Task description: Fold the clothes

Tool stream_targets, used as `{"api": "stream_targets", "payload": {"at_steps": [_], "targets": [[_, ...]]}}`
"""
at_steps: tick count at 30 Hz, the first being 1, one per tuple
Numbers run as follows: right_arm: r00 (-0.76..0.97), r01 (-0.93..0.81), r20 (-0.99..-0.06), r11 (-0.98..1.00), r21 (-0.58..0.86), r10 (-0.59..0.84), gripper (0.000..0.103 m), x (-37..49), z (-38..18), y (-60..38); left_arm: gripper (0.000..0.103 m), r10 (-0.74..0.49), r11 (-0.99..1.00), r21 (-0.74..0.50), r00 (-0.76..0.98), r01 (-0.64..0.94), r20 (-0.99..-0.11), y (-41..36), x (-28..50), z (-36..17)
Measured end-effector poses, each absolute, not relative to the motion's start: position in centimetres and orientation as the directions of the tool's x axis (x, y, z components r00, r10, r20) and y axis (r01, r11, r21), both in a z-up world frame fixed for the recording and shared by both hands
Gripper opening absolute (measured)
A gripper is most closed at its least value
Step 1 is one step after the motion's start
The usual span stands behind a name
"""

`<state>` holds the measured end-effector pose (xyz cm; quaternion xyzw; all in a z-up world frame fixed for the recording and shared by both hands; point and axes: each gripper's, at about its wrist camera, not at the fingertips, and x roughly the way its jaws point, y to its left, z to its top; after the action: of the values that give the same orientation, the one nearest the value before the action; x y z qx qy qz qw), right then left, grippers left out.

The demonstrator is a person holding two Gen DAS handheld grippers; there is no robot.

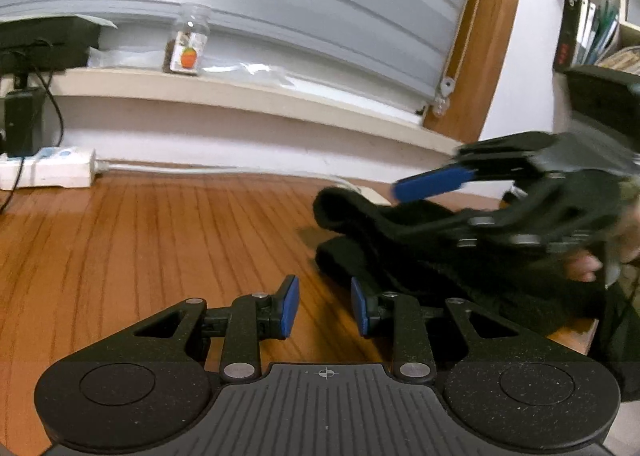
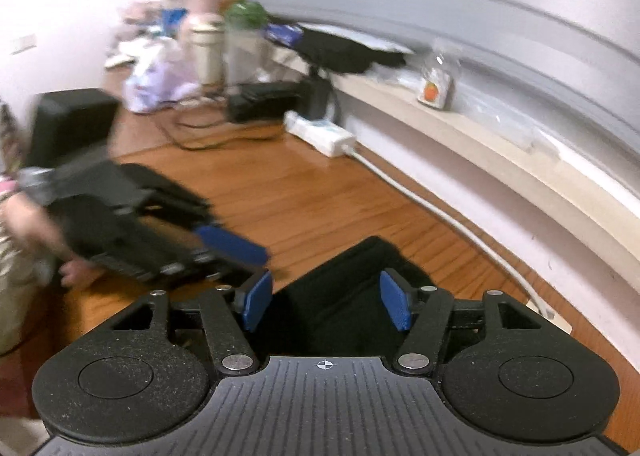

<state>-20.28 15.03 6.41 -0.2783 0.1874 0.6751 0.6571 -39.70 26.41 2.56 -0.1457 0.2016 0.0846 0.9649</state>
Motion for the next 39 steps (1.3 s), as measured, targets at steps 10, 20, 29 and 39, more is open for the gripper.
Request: {"api": "stream_targets", "payload": {"at_steps": [10, 20, 29, 39], "targets": [[-0.025, -0.999, -0.658, -0.036, -0.004, 0.753, 0.031, -18.2, 6.4, 14.6, 0.030, 0.181, 0.942, -0.202, 0.912, -0.268, -0.367, 24.2, -41.1, 3.3], [-0.024, -1.000, -0.548, -0.017, 0.018, 0.836, 0.030, -18.0, 8.8, 10.2, 0.060, -0.060, 0.955, -0.294, 0.958, -0.026, -0.282, 21.0, -40.3, 3.7], [-0.009, -1.000, -0.530, -0.012, -0.001, 0.848, 0.030, -18.4, 8.9, 10.2, 0.050, -0.162, 0.918, -0.396, 0.943, 0.035, -0.292, 21.7, -38.6, 2.8], [-0.034, -0.999, -0.509, -0.020, 0.034, 0.860, 0.029, -18.8, 8.5, 10.8, 0.008, -0.253, 0.921, -0.371, 0.905, 0.117, -0.343, 21.5, -40.7, 3.2]]}}
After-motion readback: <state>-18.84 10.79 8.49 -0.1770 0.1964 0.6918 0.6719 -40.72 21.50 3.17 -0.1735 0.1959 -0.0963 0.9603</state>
